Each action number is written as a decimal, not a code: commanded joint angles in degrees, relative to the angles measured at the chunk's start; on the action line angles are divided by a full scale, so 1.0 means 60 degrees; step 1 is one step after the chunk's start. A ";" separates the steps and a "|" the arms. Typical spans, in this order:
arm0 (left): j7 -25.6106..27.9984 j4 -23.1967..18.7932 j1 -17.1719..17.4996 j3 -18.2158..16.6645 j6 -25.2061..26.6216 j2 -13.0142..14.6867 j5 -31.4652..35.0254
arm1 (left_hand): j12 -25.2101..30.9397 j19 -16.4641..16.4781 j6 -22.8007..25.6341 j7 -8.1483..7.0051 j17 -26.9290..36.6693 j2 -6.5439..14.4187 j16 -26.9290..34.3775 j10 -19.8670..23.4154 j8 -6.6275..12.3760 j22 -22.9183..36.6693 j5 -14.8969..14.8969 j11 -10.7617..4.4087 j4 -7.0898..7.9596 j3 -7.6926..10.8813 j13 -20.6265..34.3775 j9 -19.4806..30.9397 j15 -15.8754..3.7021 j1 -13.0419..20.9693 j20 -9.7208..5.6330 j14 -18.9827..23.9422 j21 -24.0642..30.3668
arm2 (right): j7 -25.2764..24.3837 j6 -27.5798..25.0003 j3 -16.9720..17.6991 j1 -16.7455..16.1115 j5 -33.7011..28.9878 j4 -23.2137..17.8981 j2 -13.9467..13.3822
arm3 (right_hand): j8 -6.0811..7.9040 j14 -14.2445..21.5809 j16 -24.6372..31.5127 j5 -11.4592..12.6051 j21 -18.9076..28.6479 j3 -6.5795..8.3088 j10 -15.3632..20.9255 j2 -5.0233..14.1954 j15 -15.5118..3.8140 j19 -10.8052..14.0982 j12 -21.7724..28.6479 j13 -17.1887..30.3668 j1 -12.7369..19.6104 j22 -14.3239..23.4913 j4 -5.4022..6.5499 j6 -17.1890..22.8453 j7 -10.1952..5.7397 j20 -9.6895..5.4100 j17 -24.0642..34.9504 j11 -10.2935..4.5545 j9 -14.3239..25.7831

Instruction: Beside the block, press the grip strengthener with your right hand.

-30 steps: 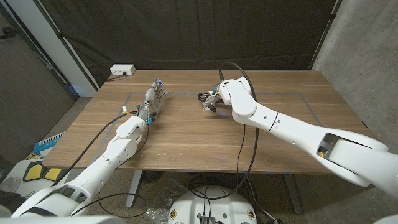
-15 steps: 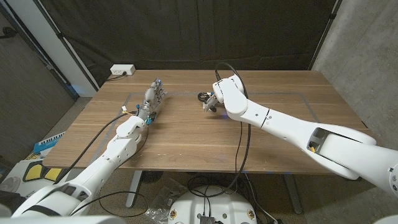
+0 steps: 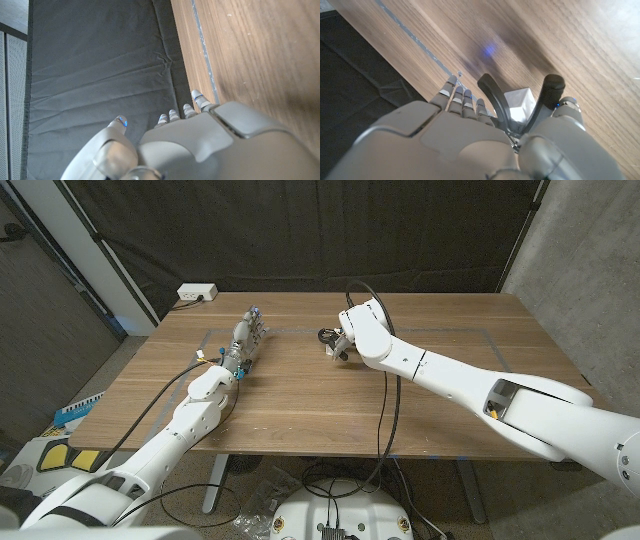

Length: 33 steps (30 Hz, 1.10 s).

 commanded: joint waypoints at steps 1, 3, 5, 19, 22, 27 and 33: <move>-0.0026 0.0200 -0.0135 0.0004 0.0010 -0.0036 0.0018 | 0.0010 -0.1489 -0.1929 0.0048 0.0025 0.0021 0.0040 -0.1900 0.0024 0.0031 0.0088 0.0076 -0.0005 -0.0013 0.0020 0.0034 -0.0383 0.0007 -0.0301 -0.2202 -0.0040 | -0.0176 0.0042 -0.0232 0.0327 0.0634 0.0700 0.0196 | 0.0082 0.0194 0.0069 0.0069 0.0072 -0.0036 0.0165 0.0104 0.0013 0.0182 0.0106 0.0043 0.0090 0.0034 0.0009 0.0156 0.0828 0.0018 0.0033 -0.0016 0.0029; -0.0031 0.0221 -0.0154 0.0010 0.0018 -0.0034 0.0027 | 0.0010 -0.1490 -0.1932 0.0050 0.0025 0.0020 0.0040 -0.1899 0.0023 0.0031 0.0089 0.0086 -0.0005 -0.0015 0.0020 0.0035 -0.0381 0.0008 -0.0290 -0.2202 -0.0041 | -0.0210 0.0005 -0.0270 0.0373 0.0752 0.0772 0.0203 | 0.0109 0.0264 0.0083 0.0089 0.0097 -0.0021 0.0231 0.0170 -0.0037 0.0270 0.0133 0.0042 0.0121 0.0035 0.0018 0.0245 0.0817 0.0018 0.0032 -0.0023 0.0029; -0.0047 0.0244 -0.0174 0.0013 0.0031 -0.0037 0.0023 | 0.0011 -0.1484 -0.1929 0.0055 0.0026 0.0020 0.0042 -0.1898 0.0025 0.0032 0.0090 0.0082 -0.0006 -0.0016 0.0020 0.0035 -0.0381 0.0008 -0.0285 -0.2196 -0.0039 | -0.0322 -0.0031 -0.0315 0.0389 0.0830 0.0752 0.0164 | 0.0132 0.0411 0.0112 0.0116 0.0160 -0.0001 0.0379 0.0260 -0.0068 0.0474 0.0192 0.0040 0.0175 0.0036 0.0024 0.0345 0.0776 -0.0014 0.0027 -0.0096 0.0027; -0.0145 0.0427 -0.0325 0.0073 0.0036 -0.0124 0.0047 | 0.0020 -0.1460 -0.1929 0.0057 0.0027 0.0013 0.0046 -0.1875 0.0029 0.0034 0.0097 0.0130 -0.0009 -0.0033 0.0021 0.0034 -0.0350 0.0011 -0.0264 -0.2178 -0.0037 | -0.1809 -0.0342 -0.0328 0.0077 0.1205 0.0225 -0.0234 | 0.0345 0.2623 0.0289 -0.0533 0.0803 0.1359 0.1999 0.2172 -0.1092 0.2387 0.0599 -0.0071 0.2462 0.0056 -0.0489 0.1836 0.0177 -0.0380 -0.0048 -0.0765 -0.0007; -0.0122 0.0397 -0.0315 0.0065 0.0051 -0.0112 0.0046 | 0.0020 -0.1458 -0.1937 0.0050 0.0028 0.0013 0.0042 -0.1875 0.0026 0.0034 0.0098 0.0128 -0.0009 -0.0036 0.0021 0.0034 -0.0351 0.0011 -0.0247 -0.2185 -0.0037 | -0.2102 -0.0313 -0.0310 0.0019 0.1307 0.0156 -0.0302 | 0.0461 0.3230 0.0298 -0.0750 0.1036 0.1866 0.2679 0.2420 -0.1343 0.2852 0.0748 -0.0077 0.3194 0.0077 -0.0579 0.2433 -0.0061 -0.0417 -0.0033 -0.0975 -0.0007; -0.0093 0.0360 -0.0300 0.0056 0.0066 -0.0089 0.0054 | 0.0021 -0.1448 -0.1930 0.0050 0.0028 0.0012 0.0047 -0.1871 0.0030 0.0034 0.0100 0.0130 -0.0008 -0.0041 0.0021 0.0034 -0.0344 0.0011 -0.0233 -0.2169 -0.0035 | -0.2930 -0.0415 -0.0144 -0.0247 0.1452 -0.0078 -0.0455 | 0.0727 0.4586 0.0541 -0.0915 0.1487 0.2115 0.4007 0.2274 -0.1899 0.3435 0.1086 -0.0031 0.3403 0.0211 -0.0423 0.3484 -0.0511 -0.0652 0.0072 -0.1317 0.0017; -0.0107 0.0360 -0.0309 0.0058 0.0067 -0.0086 0.0054 | 0.0021 -0.1447 -0.1941 0.0036 0.0029 0.0014 0.0046 -0.1870 0.0027 0.0035 0.0103 0.0129 -0.0009 -0.0046 0.0022 0.0034 -0.0340 0.0012 -0.0219 -0.2168 -0.0038 | -0.3581 -0.0490 -0.0048 -0.0442 0.1554 -0.0248 -0.0576 | 0.1134 0.5859 0.0801 -0.0906 0.2011 0.2172 0.5385 0.2057 -0.2387 0.3920 0.1632 0.0119 0.3351 0.0382 -0.0339 0.4641 -0.0948 -0.0921 0.0248 -0.1599 0.0080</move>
